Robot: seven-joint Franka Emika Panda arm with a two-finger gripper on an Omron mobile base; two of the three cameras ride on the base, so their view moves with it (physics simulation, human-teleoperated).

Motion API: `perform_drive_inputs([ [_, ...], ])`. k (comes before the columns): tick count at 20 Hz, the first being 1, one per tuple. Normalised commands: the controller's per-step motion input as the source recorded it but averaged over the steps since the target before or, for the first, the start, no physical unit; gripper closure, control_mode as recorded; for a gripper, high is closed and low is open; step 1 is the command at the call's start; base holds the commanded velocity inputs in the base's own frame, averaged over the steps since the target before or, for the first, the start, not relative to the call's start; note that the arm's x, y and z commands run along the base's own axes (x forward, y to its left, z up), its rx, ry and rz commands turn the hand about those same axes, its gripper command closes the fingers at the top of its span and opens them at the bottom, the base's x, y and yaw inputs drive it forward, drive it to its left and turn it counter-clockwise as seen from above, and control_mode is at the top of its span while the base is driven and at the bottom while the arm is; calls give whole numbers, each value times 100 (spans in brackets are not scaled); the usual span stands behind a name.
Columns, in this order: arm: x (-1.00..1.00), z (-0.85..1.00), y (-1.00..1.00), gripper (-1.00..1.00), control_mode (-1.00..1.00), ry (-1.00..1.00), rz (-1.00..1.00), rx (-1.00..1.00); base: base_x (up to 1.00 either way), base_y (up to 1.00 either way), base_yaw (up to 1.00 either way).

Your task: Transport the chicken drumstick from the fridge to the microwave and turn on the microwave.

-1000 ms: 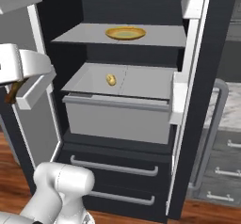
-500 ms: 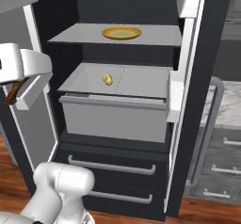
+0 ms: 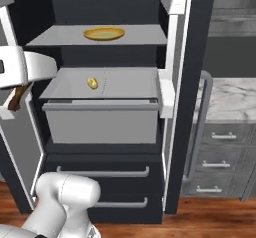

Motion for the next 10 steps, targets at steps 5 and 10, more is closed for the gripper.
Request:
perform_drive_inputs([
  [5,0,0,0,100,100,0,0,0,-30,-45,-31],
  [10,0,0,0,100,100,0,0,0,-25,-48,-29],
])
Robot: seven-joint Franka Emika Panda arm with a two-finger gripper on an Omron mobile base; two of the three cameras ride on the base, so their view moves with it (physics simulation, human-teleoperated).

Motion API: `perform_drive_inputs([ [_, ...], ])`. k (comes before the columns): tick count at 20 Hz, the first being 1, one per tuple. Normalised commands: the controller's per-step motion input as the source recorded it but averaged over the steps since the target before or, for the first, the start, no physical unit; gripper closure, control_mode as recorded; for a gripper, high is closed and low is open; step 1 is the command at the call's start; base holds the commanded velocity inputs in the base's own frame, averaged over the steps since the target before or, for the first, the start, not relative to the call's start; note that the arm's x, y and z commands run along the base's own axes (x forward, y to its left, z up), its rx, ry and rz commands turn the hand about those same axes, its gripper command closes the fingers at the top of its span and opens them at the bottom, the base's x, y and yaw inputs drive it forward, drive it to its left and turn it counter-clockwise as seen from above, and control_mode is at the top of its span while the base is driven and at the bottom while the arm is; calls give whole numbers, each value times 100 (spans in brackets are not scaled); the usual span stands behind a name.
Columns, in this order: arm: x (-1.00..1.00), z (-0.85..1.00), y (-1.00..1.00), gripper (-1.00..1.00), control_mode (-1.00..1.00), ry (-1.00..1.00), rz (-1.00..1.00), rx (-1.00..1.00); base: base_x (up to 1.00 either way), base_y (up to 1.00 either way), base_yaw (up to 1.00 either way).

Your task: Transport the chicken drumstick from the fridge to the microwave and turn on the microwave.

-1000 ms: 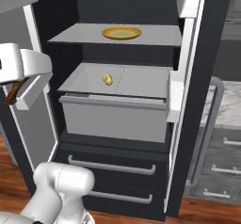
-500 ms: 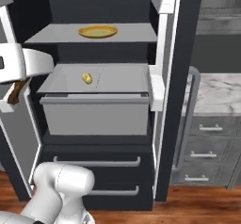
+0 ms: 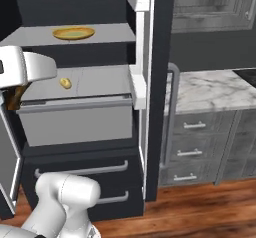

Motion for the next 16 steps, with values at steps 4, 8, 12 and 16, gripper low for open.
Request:
perform_drive_inputs([
  [4,0,0,0,100,100,0,0,0,-24,-52,-28],
  [8,0,0,0,100,100,0,0,0,-29,-43,-27],
  [12,0,0,0,100,100,0,0,0,-33,-41,-28],
  [16,0,0,0,100,100,0,0,0,-42,-42,-29],
])
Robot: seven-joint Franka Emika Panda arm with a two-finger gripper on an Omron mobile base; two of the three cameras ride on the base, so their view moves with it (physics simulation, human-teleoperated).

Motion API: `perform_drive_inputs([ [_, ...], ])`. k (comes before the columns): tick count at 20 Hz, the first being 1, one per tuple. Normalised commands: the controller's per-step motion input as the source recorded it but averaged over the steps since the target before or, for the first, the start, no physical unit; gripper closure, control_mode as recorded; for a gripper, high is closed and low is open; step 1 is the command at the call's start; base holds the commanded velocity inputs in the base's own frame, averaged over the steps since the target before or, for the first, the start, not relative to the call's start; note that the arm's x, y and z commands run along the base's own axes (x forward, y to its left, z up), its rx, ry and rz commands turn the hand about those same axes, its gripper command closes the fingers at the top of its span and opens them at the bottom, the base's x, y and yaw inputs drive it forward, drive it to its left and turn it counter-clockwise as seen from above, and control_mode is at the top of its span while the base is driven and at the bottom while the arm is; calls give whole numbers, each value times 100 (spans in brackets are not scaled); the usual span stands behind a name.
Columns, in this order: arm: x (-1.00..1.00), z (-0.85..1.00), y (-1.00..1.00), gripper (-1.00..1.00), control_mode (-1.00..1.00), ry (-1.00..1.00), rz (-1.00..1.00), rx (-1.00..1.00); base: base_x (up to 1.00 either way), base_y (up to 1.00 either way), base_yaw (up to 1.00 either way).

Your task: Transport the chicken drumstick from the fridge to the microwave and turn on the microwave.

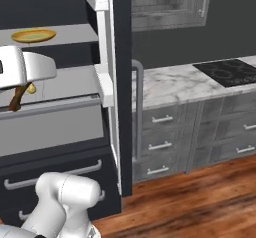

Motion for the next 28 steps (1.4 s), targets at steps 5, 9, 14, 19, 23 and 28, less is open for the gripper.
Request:
perform_drive_inputs([
  [5,0,0,0,100,100,0,0,0,-50,-38,-29],
  [9,0,0,0,100,100,0,0,0,-58,-40,-30],
  [14,0,0,0,100,100,0,0,0,-69,-38,-31],
  [19,0,0,0,100,100,0,0,0,-70,-41,-32],
  [23,0,0,0,100,100,0,0,0,-70,-42,-34],
  [28,0,0,0,100,100,0,0,0,-70,-46,-33],
])
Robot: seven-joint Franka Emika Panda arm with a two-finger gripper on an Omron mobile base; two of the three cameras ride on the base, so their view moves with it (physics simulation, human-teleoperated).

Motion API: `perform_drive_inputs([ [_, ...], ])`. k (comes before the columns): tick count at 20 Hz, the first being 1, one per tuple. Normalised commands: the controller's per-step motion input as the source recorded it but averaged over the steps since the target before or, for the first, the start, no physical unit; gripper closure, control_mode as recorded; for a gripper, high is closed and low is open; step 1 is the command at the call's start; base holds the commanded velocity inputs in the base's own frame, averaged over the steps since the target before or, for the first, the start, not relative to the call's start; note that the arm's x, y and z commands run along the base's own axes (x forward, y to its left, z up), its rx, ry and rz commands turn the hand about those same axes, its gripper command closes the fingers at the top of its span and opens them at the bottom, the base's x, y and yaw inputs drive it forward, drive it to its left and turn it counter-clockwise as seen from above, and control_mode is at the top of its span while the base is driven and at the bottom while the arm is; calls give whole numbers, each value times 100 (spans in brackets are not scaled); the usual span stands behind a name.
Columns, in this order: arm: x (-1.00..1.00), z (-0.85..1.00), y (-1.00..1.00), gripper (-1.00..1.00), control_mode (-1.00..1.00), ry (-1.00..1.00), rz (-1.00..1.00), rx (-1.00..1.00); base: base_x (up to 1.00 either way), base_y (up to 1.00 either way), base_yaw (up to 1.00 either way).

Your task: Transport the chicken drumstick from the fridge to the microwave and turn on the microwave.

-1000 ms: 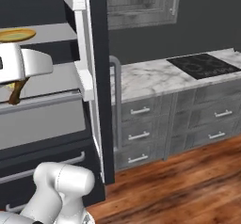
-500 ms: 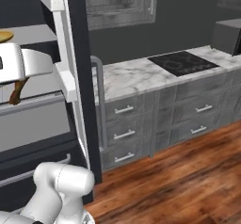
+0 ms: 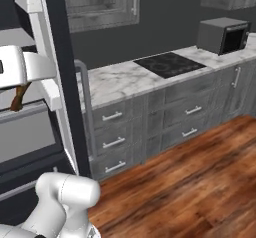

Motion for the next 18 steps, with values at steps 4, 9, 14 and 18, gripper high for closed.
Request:
perform_drive_inputs([
  [4,0,0,0,100,100,0,0,0,-68,-51,-32],
  [9,0,0,0,100,100,0,0,0,-66,-54,-33],
  [14,0,0,0,100,100,0,0,0,-63,-57,-33],
  [18,0,0,0,100,100,0,0,0,-53,-59,-33],
])
